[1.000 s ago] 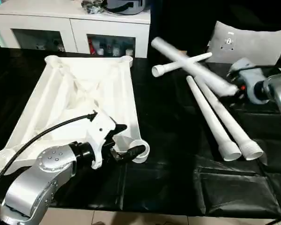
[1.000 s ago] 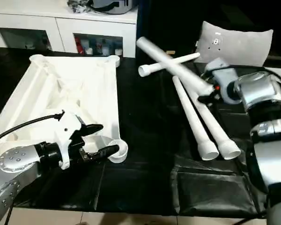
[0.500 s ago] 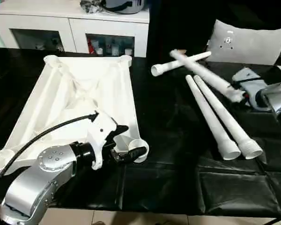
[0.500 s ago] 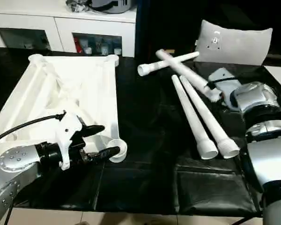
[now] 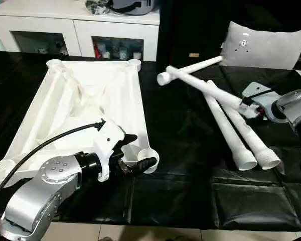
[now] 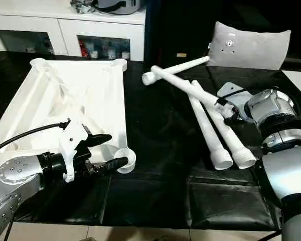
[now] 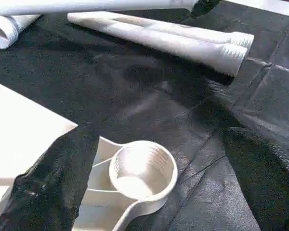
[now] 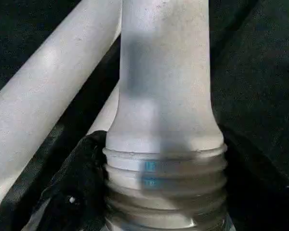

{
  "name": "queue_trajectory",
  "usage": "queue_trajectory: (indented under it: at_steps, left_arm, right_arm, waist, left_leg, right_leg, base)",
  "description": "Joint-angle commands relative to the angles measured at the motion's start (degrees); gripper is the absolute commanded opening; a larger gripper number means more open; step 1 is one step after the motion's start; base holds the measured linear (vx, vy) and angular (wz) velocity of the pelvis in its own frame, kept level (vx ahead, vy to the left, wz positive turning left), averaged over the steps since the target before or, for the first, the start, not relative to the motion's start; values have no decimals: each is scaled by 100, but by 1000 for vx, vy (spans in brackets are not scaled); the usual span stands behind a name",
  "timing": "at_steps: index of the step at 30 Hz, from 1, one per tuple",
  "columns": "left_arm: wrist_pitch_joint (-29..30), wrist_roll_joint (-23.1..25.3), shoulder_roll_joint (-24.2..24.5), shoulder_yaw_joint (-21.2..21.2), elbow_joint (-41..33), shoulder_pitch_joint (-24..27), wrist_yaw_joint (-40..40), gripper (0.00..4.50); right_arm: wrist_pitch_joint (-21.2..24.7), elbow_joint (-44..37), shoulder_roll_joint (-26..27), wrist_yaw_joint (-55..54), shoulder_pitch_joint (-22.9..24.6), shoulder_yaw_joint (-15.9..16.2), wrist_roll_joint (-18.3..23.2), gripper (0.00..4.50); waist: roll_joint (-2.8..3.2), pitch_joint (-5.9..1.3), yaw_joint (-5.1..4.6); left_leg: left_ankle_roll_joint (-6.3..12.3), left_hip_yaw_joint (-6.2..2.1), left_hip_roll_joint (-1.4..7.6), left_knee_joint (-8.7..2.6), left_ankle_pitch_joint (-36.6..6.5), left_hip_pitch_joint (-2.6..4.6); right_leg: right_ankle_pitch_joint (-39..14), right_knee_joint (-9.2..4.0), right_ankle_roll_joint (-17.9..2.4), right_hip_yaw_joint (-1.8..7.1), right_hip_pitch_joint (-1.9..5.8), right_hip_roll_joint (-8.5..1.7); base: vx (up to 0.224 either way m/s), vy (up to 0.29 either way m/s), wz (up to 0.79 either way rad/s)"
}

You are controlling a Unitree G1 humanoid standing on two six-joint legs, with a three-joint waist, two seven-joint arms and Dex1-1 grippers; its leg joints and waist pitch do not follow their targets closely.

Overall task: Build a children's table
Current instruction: Insert table leg to table base

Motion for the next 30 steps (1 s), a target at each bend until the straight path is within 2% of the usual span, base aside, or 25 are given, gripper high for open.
queue_trajectory:
  at_steps: [1, 11, 12, 14, 16, 17, 18, 19, 20, 22, 24, 25, 26, 27, 28, 29, 30]
  left_arm:
    - [54, -39, 39, 20, -97, -48, 5, 450]
    - [83, -93, 71, 54, -214, -2, -15, 450]
    - [82, -97, 71, 54, -216, -3, -19, 450]
    - [83, -118, 62, 43, -239, -16, -35, 450]
    - [79, -139, 55, 36, -254, -16, -55, 450]
    - [84, -156, 56, 35, -279, -5, -60, 450]
    - [90, -166, 53, 31, -297, -2, -60, 450]
    - [100, -177, 51, 29, -321, 4, -59, 450]
    - [112, -205, 50, 20, -366, 16, -74, 450]
    - [126, -228, 55, 25, -409, 33, -78, 450]
    - [134, -236, 56, 30, -425, 39, -75, 450]
    - [128, -289, 31, 73, -433, 27, -48, 450]
    - [117, -344, -24, 145, -419, -12, -2, 450]
    - [117, -344, -24, 145, -419, -12, -2, 450]
    - [115, -390, -83, 212, -405, -37, 41, 450]
    - [117, -484, -272, 359, -333, -138, 187, 450]
    - [117, -484, -272, 359, -333, -138, 187, 450]
  right_arm:
    - [-154, 16, -98, 338, -125, 134, -128, 280]
    - [-1017, -647, -709, 1457, 178, 171, -90, 279]
    - [-1053, -694, -752, 1515, 201, 147, -63, 279]
    - [-1255, -1147, -1110, 2005, 410, -64, 207, 279]
    - [-1304, -1383, -1227, 2234, 520, -188, 405, 279]
    - [-1271, -1619, -1322, 2432, 632, -289, 571, 279]
    - [-1188, -1887, -1422, 2652, 757, -406, 766, 279]
    - [-1089, -2191, -1536, 2902, 899, -535, 982, 279]
    - [-793, -2775, -1764, 3300, 1169, -779, 1368, 279]
    - [-575, -3125, -1882, 3440, 1343, -971, 1613, 279]
    - [-509, -3237, -1913, 3467, 1402, -1054, 1703, 279]
    - [-307, -3518, -1916, 3368, 1548, -1339, 1922, 279]
    - [-37, -3823, -1859, 3169, 1697, -1694, 2188, 279]
    - [-37, -3823, -1859, 3169, 1697, -1694, 2188, 279]
    - [176, -4052, -1768, 2995, 1808, -1908, 2349, 279]
    - [756, -4751, -1491, 2577, 2166, -2303, 2669, 279]
    - [756, -4751, -1491, 2577, 2166, -2303, 2669, 279]
  waist:
    - [-26, -334, -15]
    - [-46, -327, 5]
    - [-32, -317, 5]
    - [-52, -313, 25]
    - [-54, -325, 35]
    - [-55, -311, 33]
    - [-72, -304, 46]
    - [-68, -314, 47]
    - [-79, -301, 51]
    - [-97, -313, 56]
    - [-99, -299, 31]
    - [-105, -284, 25]
    - [-116, -273, 33]
    - [-101, -284, 36]
    - [-98, -279, 27]
    - [-102, -275, 31]
    - [-98, -280, 33]
  left_leg:
    - [153, -62, 212, -331, -1510, 24]
    - [283, -57, 216, -315, -1460, 10]
    - [290, -61, 212, -319, -1456, 6]
    - [321, -52, 217, -313, -1461, 20]
    - [392, -50, 219, -313, -1396, 24]
    - [416, -54, 224, -312, -1429, 10]
    - [447, -51, 218, -318, -1451, 12]
    - [452, -64, 234, -313, -1405, 10]
    - [512, -59, 228, -323, -1357, -1]
    - [577, -61, 243, -321, -1293, 9]
    - [531, -68, 227, -313, -1373, -7]
    - [510, -67, 223, -315, -1435, 4]
    - [478, -56, 206, -306, -1451, 29]
    - [447, -68, 215, -308, -1447, 49]
    - [437, -65, 202, -314, -1457, 37]
    - [401, -62, 191, -313, -1489, 51]
    - [353, -73, 201, -326, -1474, 54]
  right_leg:
    - [-2078, -496, -1120, 257, 282, -364]
    - [-2047, -495, -1124, 255, 286, -361]
    - [-2097, -506, -1112, 255, 288, -365]
    - [-2100, -519, -1059, 267, 290, -360]
    - [-1975, -507, -1120, 259, 291, -341]
    - [-2036, -508, -1124, 256, 284, -349]
    - [-2101, -537, -1049, 256, 312, -349]
    - [-2055, -508, -1060, 266, 310, -360]
    - [-2020, -528, -1022, 265, 328, -346]
    - [-2003, -520, -1042, 261, 310, -345]
    - [-2343, -551, -993, 240, 298, -359]
    - [-2482, -571, -952, 233, 282, -354]
    - [-2657, -609, -826, 251, 277, -354]
    - [-2727, -605, -800, 236, 261, -350]
    - [-2764, -621, -768, 226, 269, -335]
    - [-2859, -642, -686, 228, 259, -323]
    - [-2871, -634, -635, 220, 253, -328]
  base:
    - [0, 0, 0]
    - [0, 0, 0]
    - [0, 0, 0]
    - [0, 0, 0]
    - [0, 0, 0]
    - [0, 0, 0]
    - [0, 0, 0]
    - [0, 0, 0]
    - [0, 0, 0]
    - [0, 0, 0]
    - [0, 0, 0]
    - [0, 0, 0]
    - [0, 0, 0]
    - [0, 0, 0]
    - [0, 0, 0]
    - [0, 0, 0]
    - [0, 0, 0]
